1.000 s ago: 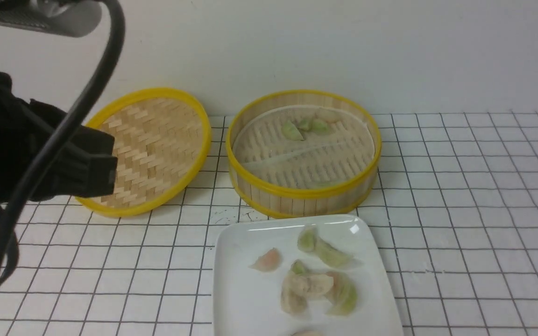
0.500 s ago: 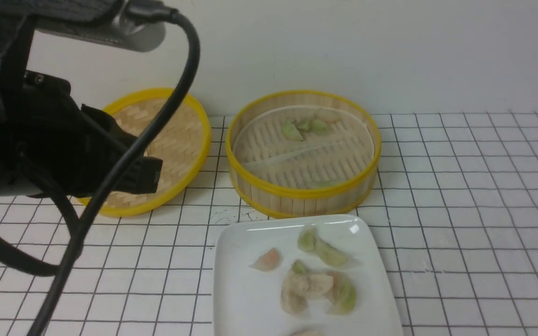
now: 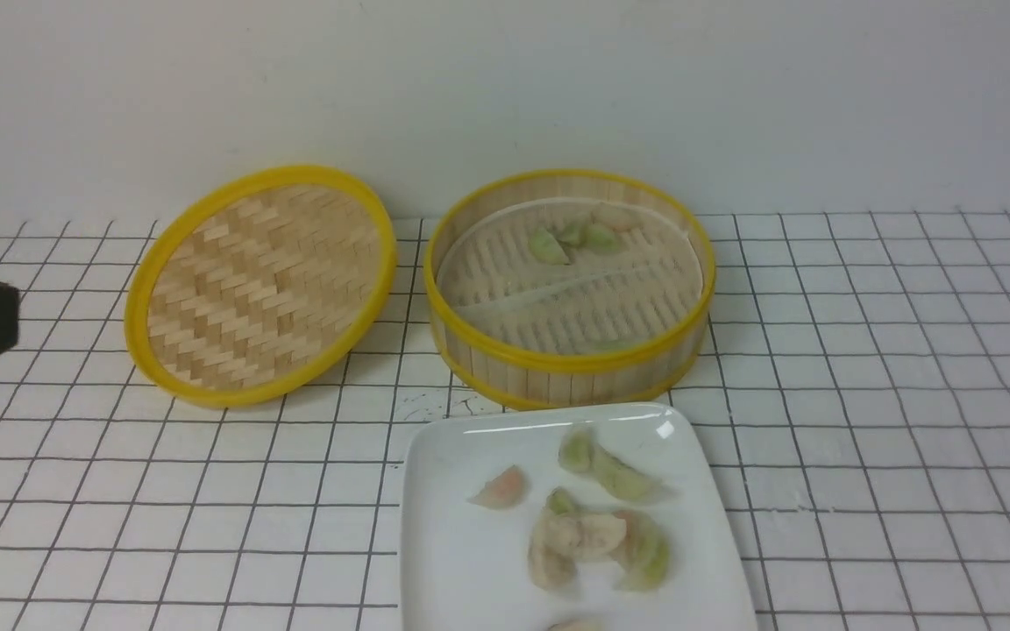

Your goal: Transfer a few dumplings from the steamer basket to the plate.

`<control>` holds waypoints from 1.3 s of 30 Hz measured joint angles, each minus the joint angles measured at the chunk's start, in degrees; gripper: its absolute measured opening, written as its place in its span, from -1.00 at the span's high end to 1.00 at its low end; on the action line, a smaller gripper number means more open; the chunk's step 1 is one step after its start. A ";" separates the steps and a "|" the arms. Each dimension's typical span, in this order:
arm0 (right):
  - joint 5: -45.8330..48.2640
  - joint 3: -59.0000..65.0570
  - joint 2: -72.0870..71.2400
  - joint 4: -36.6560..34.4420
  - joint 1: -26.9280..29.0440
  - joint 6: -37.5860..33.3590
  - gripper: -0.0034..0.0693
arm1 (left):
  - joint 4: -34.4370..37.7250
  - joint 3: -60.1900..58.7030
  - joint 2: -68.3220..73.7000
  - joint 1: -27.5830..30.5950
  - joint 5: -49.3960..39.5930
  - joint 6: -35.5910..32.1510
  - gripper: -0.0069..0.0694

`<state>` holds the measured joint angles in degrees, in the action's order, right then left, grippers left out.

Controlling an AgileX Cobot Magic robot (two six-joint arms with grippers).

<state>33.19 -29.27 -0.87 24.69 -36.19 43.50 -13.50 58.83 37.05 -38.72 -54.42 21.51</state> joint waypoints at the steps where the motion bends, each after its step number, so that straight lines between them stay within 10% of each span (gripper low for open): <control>1: 0.00 0.00 0.00 0.00 0.00 0.00 0.95 | 0.12 0.00 -0.88 0.00 -0.07 0.00 0.83; 20: 0.58 0.00 0.00 0.02 0.00 0.14 0.95 | -1.35 -3.91 -5.92 1.63 4.17 -2.37 0.83; 30: 0.62 0.00 0.00 0.02 0.00 0.14 0.95 | 15.27 -31.77 -22.31 21.93 26.04 -25.24 0.83; 39: 0.62 0.00 0.00 0.17 0.00 0.14 0.95 | 17.21 -55.17 -37.08 33.59 32.48 -30.34 0.83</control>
<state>33.81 -29.27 -0.87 24.86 -36.19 43.64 3.71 3.66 -0.03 -5.14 -21.94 -8.83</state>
